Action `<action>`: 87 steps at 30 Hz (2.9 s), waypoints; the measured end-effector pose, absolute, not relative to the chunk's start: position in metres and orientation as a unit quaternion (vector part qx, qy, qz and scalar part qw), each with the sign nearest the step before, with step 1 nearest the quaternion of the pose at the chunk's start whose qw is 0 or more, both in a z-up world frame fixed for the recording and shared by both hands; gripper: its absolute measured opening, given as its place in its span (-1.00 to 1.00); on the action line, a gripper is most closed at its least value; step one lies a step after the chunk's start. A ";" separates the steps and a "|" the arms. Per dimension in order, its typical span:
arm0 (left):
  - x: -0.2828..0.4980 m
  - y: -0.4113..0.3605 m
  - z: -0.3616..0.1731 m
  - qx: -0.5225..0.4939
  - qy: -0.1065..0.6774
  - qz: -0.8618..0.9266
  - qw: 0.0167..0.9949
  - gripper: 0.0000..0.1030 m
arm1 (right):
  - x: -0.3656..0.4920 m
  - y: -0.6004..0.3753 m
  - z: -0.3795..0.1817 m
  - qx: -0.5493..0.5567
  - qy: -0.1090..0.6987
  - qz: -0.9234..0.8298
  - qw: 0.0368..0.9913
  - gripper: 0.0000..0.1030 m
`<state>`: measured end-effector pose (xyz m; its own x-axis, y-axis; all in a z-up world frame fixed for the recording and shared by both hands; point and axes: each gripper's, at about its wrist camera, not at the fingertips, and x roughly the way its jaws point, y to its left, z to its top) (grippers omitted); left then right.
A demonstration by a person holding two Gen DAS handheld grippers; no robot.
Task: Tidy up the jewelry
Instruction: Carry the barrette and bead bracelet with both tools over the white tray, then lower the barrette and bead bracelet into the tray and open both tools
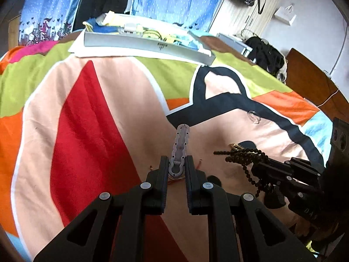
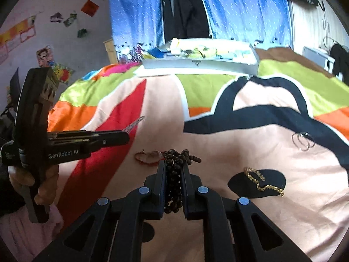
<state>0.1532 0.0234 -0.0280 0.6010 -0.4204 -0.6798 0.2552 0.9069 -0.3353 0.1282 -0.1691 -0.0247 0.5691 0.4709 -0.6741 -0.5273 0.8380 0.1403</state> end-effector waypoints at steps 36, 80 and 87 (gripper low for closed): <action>0.332 0.049 0.102 -0.101 0.329 -0.125 0.931 -0.77 | 0.351 -0.137 0.139 -0.068 0.342 0.313 0.883 -0.77; 0.446 -0.015 0.024 -0.103 0.397 -0.050 0.911 0.18 | 0.459 -0.215 0.023 -0.023 0.336 0.292 0.895 0.08; 0.413 -0.001 0.053 -0.127 0.334 -0.028 0.934 0.59 | 0.435 -0.215 0.042 -0.038 0.312 0.271 0.910 0.76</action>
